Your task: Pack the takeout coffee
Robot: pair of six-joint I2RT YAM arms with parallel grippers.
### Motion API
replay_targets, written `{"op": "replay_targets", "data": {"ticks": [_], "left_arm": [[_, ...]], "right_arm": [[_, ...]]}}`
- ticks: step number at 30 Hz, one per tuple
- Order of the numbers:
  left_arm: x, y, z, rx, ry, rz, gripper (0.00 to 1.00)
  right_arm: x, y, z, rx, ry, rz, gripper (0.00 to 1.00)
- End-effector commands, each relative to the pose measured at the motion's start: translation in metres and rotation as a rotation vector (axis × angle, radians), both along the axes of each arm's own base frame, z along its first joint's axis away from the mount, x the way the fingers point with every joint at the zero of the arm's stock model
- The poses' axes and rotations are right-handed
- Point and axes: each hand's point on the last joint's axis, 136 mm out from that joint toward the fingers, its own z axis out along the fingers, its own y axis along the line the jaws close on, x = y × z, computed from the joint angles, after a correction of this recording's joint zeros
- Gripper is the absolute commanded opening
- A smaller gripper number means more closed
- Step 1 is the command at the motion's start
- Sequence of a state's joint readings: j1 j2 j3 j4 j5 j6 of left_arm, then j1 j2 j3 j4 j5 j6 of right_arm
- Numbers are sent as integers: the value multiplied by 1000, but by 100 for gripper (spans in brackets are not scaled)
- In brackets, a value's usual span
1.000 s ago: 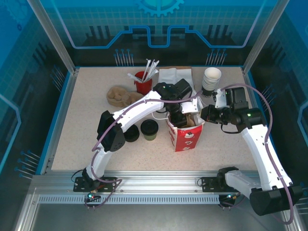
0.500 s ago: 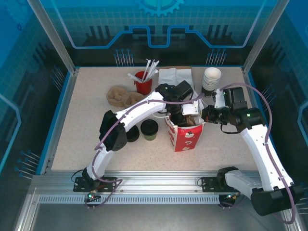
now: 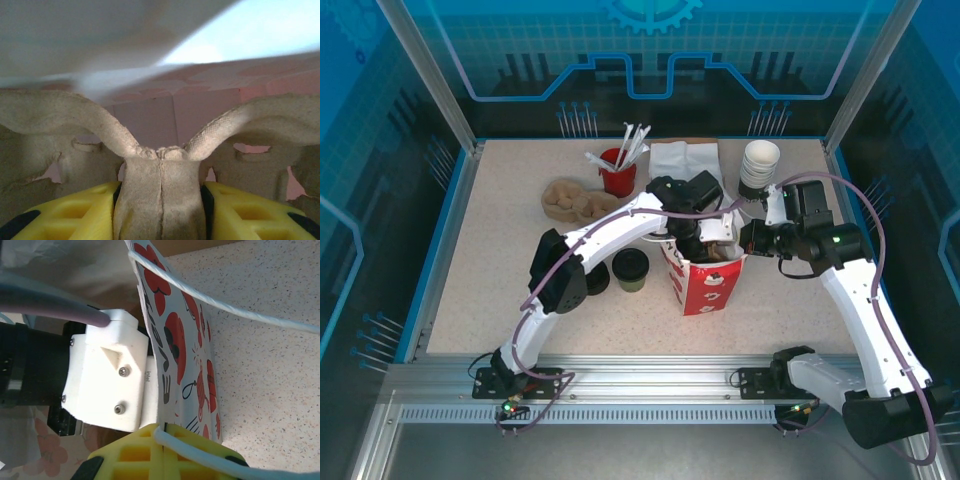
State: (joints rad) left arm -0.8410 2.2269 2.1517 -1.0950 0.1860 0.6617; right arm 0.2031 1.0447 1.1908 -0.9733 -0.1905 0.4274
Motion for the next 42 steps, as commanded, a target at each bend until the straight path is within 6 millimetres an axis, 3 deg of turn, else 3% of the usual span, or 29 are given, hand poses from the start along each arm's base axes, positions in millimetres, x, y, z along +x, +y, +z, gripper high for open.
{"op": "replay_targets", "data": {"ticks": [1,4,14,30,37,42], "left_arm": [[-11,1,-22,55,39,-31,47],[-10,-1,-12,30,32,-20,51],[-8,-10,49,-102,-24,33,73],[-18,-12,141,-319,-45,125,78],[-11,-5,204,-497,-82,246,78],[-10,14,240,-604,-76,334,78]], "right_arm": [[-3,7,17,18,-45,37,4],[-3,7,16,18,-40,32,4],[-5,7,10,24,-8,1,3],[-5,2,9,38,23,-72,6],[-3,-3,18,23,1,-69,40],[4,-12,49,-31,-86,-47,48]]}}
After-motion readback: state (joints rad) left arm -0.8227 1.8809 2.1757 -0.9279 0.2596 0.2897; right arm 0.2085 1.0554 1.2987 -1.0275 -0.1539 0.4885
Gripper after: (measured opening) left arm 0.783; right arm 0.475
